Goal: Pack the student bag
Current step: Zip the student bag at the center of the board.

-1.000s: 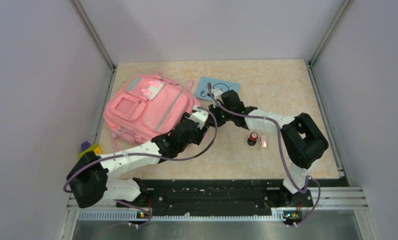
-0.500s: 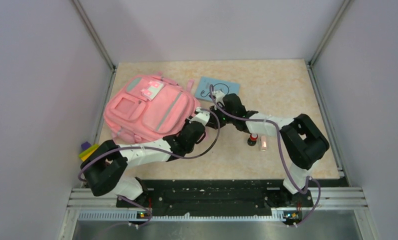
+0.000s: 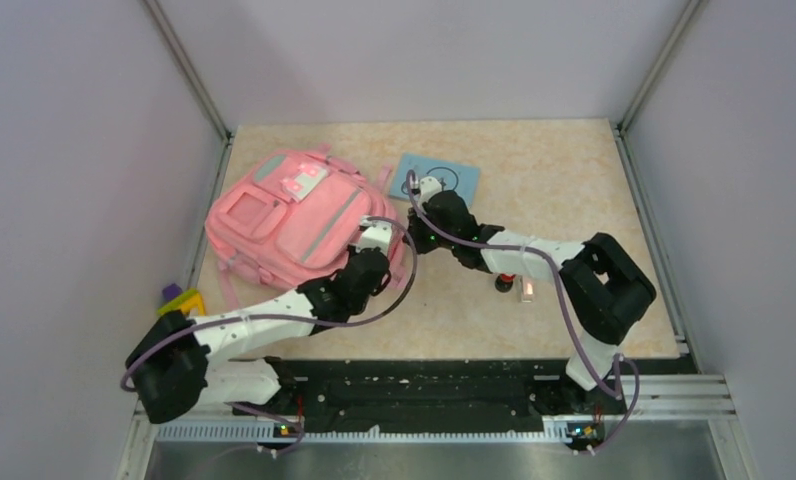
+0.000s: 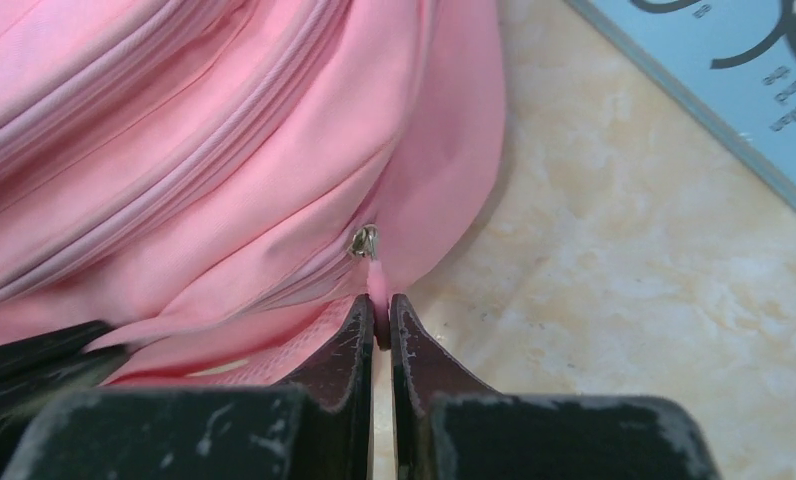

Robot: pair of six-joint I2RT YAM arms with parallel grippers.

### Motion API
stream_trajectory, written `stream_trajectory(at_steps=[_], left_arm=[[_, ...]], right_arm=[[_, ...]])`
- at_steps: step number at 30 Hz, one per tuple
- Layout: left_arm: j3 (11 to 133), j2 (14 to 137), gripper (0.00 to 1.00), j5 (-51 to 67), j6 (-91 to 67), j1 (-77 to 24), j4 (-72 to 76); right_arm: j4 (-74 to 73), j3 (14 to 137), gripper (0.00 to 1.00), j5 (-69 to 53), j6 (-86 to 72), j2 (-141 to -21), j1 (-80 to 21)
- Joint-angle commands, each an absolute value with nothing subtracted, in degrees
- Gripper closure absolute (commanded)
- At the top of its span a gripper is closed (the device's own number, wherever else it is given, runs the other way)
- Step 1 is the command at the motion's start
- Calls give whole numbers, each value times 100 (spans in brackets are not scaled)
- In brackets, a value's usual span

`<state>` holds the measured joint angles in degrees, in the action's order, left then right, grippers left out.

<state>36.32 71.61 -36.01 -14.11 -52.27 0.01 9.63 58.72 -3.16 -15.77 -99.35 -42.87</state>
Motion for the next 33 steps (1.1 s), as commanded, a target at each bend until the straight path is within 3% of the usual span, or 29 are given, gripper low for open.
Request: stream_trajectory(at_steps=[1,17,23,24,26,28,33], left_arm=[[3511,6150,100,-3574,-2327,-5208,-1429],[4017,3742,100,-1962,-3296,-5203,-4056],[4423,3135,98,-1609,-3475,-5203,-4891],[4484,3085,89,-1615,-3460,-5203,-4909],[4597,3044,61,-1753,-3407,-5203,-4841],[4681,3096,44,-1863,-3270,-5204,-4538],[4764,3885,32,-1848,-2709,-5203,-3289]], right_arm=[[586,6522,100,1162,-1455,-9791,-4184],[26,7831,100,337,-1101,-11251,-4151],[195,7692,100,-289,-1178,-11144,-4131],[229,7625,100,-460,-1182,-11076,-4131],[259,7514,100,-783,-1181,-10945,-4131],[313,7418,100,-1111,-1171,-10868,-4138],[498,7118,100,-1448,-1119,-10615,-4149]])
